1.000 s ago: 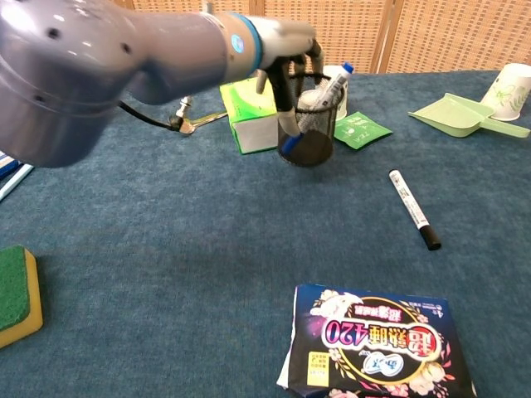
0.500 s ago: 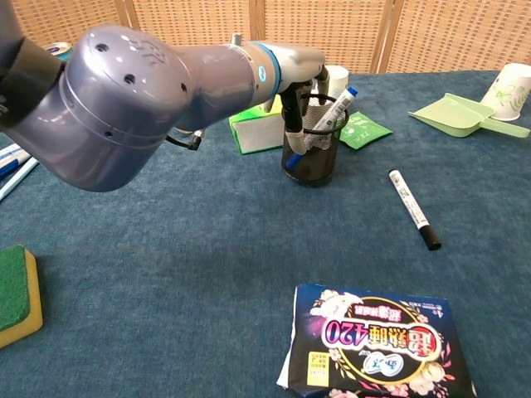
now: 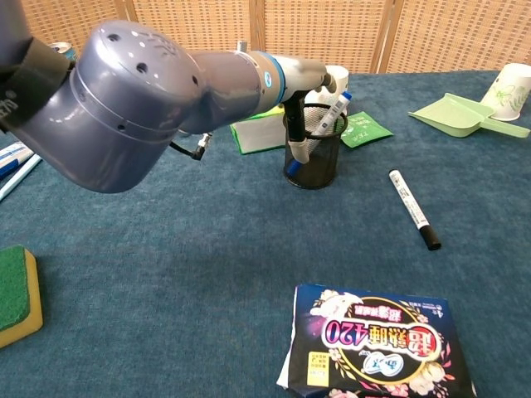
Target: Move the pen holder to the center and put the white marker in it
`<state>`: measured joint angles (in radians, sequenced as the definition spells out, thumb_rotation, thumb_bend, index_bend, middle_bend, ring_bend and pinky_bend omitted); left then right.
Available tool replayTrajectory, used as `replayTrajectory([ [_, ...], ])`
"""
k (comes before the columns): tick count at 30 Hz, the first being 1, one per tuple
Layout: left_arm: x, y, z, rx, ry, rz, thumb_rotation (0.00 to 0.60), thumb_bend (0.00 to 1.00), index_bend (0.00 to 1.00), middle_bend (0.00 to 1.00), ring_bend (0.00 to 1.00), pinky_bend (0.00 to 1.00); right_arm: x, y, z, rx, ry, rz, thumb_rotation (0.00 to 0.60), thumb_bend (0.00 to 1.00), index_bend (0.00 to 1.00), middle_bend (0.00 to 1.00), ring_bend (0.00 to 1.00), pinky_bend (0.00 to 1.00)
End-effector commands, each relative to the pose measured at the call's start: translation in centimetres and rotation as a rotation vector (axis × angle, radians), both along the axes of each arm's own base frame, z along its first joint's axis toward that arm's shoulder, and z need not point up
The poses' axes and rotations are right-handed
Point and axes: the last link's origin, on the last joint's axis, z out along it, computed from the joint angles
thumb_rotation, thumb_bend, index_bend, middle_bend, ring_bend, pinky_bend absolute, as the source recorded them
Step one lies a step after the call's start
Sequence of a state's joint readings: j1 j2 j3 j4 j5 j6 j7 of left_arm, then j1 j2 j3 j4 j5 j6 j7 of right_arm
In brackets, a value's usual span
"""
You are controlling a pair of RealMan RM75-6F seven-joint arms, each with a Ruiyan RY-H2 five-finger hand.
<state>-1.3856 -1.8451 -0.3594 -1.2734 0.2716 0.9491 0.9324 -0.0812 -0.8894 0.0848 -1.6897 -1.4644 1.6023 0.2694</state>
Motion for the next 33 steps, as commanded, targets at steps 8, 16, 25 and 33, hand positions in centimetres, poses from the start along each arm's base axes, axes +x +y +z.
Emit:
replayTrajectory([
  [8,-0.5,-1.6,2.9,-0.055,-0.072,-0.050,0.600,0.06,0.00,0.00,0.00,0.21,0.1,0.2,0.1,-0.005,0.002,0.005,0.600,0.00,0.09,0.00,0.00,0.00],
  [16,-3.2,-2.4,7.9,0.001,-0.091,-0.079,0.600,0.06,0.00,0.00,0.00,0.20,0.4,0.4,-0.1,0.000,0.008,0.017,0.600,0.00,0.09,0.00,0.00,0.00],
  [25,-8.6,-2.9,15.1,0.137,-0.070,-0.074,0.600,0.06,0.00,0.00,0.00,0.16,0.8,0.4,-0.4,0.006,0.020,0.027,0.600,0.00,0.10,0.00,0.00,0.00],
  [33,-15.4,-5.0,21.6,0.238,-0.038,-0.023,0.600,0.06,0.02,0.00,0.00,0.15,0.9,0.2,-0.9,0.013,0.036,0.016,0.600,0.00,0.14,0.00,0.00,0.00],
])
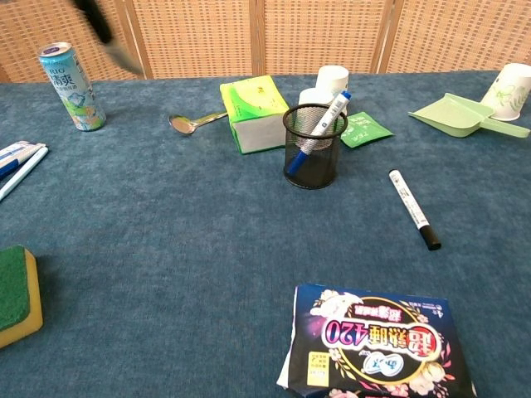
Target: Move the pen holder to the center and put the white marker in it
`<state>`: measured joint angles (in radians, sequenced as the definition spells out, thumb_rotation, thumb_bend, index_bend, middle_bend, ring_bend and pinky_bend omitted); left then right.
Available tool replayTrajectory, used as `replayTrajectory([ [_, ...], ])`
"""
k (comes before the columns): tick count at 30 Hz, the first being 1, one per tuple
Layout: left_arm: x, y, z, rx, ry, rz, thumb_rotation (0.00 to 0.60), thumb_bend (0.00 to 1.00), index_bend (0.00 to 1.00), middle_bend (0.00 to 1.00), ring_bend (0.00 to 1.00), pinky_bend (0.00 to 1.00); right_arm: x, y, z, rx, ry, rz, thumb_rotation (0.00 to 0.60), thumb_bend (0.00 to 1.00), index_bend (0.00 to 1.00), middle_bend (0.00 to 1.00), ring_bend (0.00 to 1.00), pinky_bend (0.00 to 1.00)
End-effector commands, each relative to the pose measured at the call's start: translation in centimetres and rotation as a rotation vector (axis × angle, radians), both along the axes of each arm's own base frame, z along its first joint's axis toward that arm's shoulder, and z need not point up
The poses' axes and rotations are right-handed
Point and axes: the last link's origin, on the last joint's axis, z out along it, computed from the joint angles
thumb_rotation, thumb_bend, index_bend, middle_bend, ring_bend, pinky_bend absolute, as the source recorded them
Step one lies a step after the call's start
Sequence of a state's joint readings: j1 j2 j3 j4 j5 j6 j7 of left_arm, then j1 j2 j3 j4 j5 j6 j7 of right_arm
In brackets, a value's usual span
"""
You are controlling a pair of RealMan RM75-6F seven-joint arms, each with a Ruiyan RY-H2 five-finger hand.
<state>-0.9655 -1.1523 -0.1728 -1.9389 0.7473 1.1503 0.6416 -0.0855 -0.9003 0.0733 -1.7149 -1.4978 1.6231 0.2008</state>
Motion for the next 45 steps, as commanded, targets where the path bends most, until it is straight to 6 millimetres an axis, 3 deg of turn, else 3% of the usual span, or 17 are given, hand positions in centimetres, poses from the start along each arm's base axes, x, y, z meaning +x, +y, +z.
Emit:
replayTrajectory([
  [1,-3.8,-1.9,2.9,0.033,0.009,0.032,0.600,0.06,0.02,0.00,0.00,0.15,0.1,-0.2,-0.2,0.000,0.002,-0.005,0.600,0.00,0.14,0.00,0.00,0.00],
  [10,-12.9,-6.5,7.7,0.069,0.139,0.143,0.600,0.07,0.05,0.00,0.00,0.08,0.2,-0.6,-1.0,0.003,0.025,-0.017,0.600,0.00,0.17,0.00,0.00,0.00],
  [17,-16.7,-10.0,10.2,0.104,0.104,0.255,0.600,0.07,0.18,0.00,0.00,0.06,0.6,-1.4,-2.2,0.026,0.042,-0.028,0.600,0.00,0.19,0.00,0.00,0.00],
  [22,-18.0,-12.7,11.0,0.150,-0.001,0.299,0.600,0.07,0.21,0.00,0.00,0.06,1.8,-2.6,-3.4,0.059,0.083,0.000,0.600,0.00,0.20,0.00,0.00,0.00],
  [29,-18.7,-15.9,10.6,0.178,-0.114,0.324,0.600,0.07,0.21,0.00,0.00,0.06,4.5,-4.9,-5.5,0.134,0.127,0.073,0.600,0.00,0.19,0.00,0.00,0.00],
  [37,-18.9,-17.6,10.3,0.179,-0.208,0.337,0.600,0.07,0.20,0.00,0.00,0.06,8.7,-7.1,-8.3,0.205,0.129,0.128,0.600,0.00,0.18,0.00,0.00,0.00],
  [45,-18.6,-18.0,11.1,0.196,-0.234,0.287,0.600,0.07,0.20,0.00,0.00,0.06,12.8,-7.8,-12.0,0.279,0.100,0.195,0.600,0.00,0.15,0.00,0.00,0.00],
])
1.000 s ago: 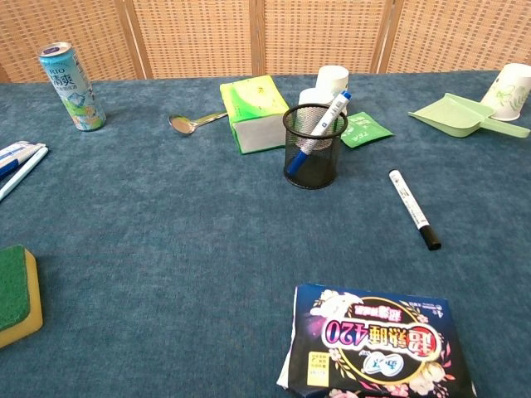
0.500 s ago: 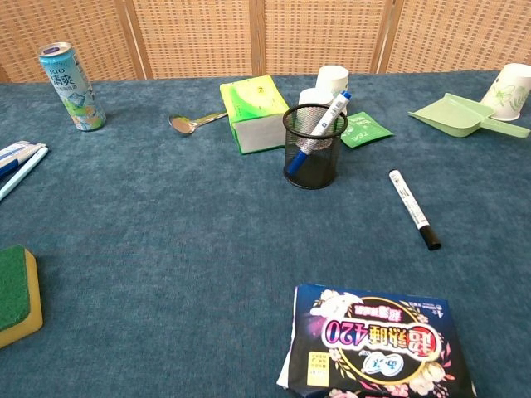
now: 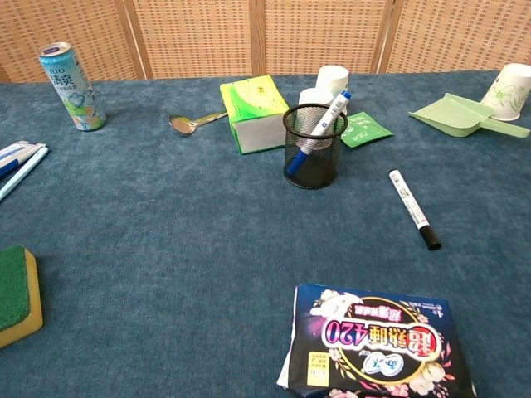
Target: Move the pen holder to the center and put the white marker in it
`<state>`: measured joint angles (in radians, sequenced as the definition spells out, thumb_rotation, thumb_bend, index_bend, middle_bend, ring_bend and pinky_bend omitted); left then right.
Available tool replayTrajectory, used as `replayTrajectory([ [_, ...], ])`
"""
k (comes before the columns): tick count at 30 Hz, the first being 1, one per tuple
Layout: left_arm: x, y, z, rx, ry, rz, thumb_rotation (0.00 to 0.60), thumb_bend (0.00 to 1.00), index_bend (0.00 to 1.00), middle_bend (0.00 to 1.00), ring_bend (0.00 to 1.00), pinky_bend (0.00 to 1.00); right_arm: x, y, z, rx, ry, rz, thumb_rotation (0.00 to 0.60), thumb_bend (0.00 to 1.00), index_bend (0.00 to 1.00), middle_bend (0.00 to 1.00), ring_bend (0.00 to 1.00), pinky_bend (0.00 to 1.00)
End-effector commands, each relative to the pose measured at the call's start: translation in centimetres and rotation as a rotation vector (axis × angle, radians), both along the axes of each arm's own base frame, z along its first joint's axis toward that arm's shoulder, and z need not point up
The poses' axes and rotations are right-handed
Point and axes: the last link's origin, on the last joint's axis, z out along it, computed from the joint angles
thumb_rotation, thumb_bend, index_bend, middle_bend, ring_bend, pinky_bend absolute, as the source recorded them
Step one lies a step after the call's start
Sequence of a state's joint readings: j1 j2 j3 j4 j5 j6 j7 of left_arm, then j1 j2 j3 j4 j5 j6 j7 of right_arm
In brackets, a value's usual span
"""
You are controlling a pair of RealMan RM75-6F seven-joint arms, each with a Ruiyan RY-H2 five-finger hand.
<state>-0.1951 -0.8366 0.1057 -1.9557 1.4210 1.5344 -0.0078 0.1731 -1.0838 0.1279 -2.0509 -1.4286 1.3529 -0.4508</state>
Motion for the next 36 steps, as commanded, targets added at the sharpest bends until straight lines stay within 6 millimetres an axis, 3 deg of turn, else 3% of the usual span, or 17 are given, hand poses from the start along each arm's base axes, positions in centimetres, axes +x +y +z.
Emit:
replayTrajectory([
  [1,0.0,0.0,0.4,0.013,-0.006,-0.015,0.600,0.07,0.20,0.00,0.00,0.06,2.2,-0.6,-2.5,0.050,-0.028,0.032,0.600,0.00,0.13,0.00,0.00,0.00],
  [11,-0.3,-0.1,1.2,0.020,-0.028,-0.044,0.600,0.07,0.20,0.00,0.00,0.06,4.3,-3.8,-8.3,0.047,-0.041,-0.003,0.600,0.00,0.03,0.00,0.00,0.00],
  [21,-0.3,0.1,1.1,-0.001,-0.037,-0.048,0.600,0.07,0.20,0.00,0.00,0.06,4.7,-7.2,-12.2,-0.015,0.010,-0.076,0.600,0.00,0.03,0.00,0.00,0.00],
  [24,-0.4,0.2,1.1,-0.005,-0.041,-0.044,0.600,0.07,0.20,0.00,0.00,0.06,4.6,-7.8,-13.1,-0.045,0.012,-0.107,0.600,0.00,0.12,0.00,0.00,0.00],
  [26,-0.4,0.2,1.2,-0.002,-0.042,-0.048,0.600,0.07,0.20,0.00,0.00,0.06,4.7,-8.1,-13.4,-0.072,0.002,-0.111,0.600,0.00,0.25,0.00,0.00,0.00],
  [28,-0.4,0.2,1.2,-0.002,-0.044,-0.050,0.600,0.07,0.20,0.00,0.00,0.06,4.8,-8.1,-13.7,-0.089,-0.020,-0.109,0.600,0.00,0.32,0.00,0.00,0.00],
  [36,-0.4,0.3,1.0,-0.019,-0.049,-0.048,0.600,0.07,0.20,0.00,0.00,0.07,4.4,-7.7,-14.7,-0.074,-0.038,-0.130,0.600,0.00,0.34,0.00,0.00,0.00],
])
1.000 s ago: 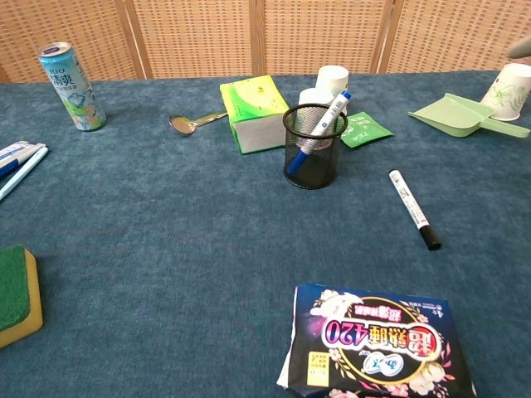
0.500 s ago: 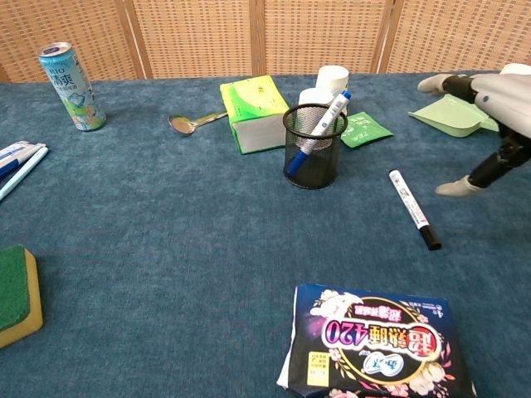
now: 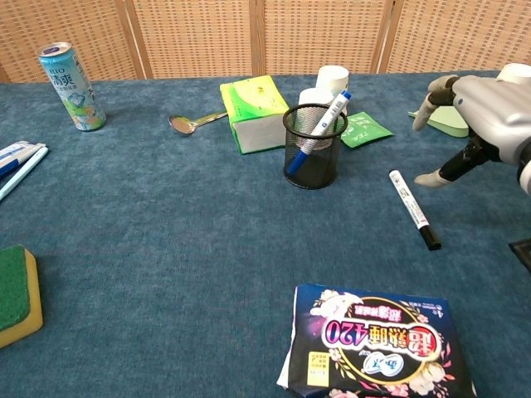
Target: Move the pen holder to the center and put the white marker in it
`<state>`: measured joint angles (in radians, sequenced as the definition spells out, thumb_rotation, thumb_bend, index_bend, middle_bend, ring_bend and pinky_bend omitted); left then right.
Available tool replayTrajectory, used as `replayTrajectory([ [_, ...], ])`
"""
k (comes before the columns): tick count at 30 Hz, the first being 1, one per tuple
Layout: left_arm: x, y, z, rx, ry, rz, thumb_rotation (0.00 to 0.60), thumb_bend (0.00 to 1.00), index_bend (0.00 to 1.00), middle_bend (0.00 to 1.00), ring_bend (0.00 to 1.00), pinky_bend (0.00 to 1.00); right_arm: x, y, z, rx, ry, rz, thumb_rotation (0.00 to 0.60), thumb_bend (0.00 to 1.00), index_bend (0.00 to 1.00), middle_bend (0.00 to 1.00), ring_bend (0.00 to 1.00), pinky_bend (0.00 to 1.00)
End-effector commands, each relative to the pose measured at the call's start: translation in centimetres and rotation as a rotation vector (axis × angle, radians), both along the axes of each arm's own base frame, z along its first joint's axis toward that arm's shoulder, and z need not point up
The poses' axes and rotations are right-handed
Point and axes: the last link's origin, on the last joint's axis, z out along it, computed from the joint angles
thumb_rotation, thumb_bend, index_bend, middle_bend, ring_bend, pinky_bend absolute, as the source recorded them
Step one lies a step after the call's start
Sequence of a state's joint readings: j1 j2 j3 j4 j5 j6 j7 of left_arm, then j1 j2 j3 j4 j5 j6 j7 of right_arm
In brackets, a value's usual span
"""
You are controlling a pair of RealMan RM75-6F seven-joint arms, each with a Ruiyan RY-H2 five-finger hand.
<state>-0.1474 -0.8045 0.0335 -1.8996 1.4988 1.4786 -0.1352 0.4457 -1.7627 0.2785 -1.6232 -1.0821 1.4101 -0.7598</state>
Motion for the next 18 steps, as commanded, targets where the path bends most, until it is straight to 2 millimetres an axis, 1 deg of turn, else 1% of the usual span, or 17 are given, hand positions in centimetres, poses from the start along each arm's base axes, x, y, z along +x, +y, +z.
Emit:
replayTrajectory([
  [1,0.1,0.0,0.0,-0.003,-0.002,-0.004,0.600,0.07,0.20,0.00,0.00,0.07,0.0,0.1,-0.4,0.006,-0.009,-0.011,0.600,0.00,0.34,0.00,0.00,0.00],
  [6,0.1,-0.1,0.0,-0.007,-0.004,-0.007,0.600,0.07,0.20,0.00,0.00,0.07,0.3,0.4,-1.3,-0.008,-0.012,-0.024,0.600,0.00,0.33,0.00,0.00,0.00],
  [18,-0.1,0.0,0.1,-0.010,-0.006,-0.005,0.600,0.07,0.20,0.00,0.00,0.07,0.2,0.0,-3.6,-0.066,0.044,-0.058,0.600,0.00,0.32,0.00,0.00,0.00],
])
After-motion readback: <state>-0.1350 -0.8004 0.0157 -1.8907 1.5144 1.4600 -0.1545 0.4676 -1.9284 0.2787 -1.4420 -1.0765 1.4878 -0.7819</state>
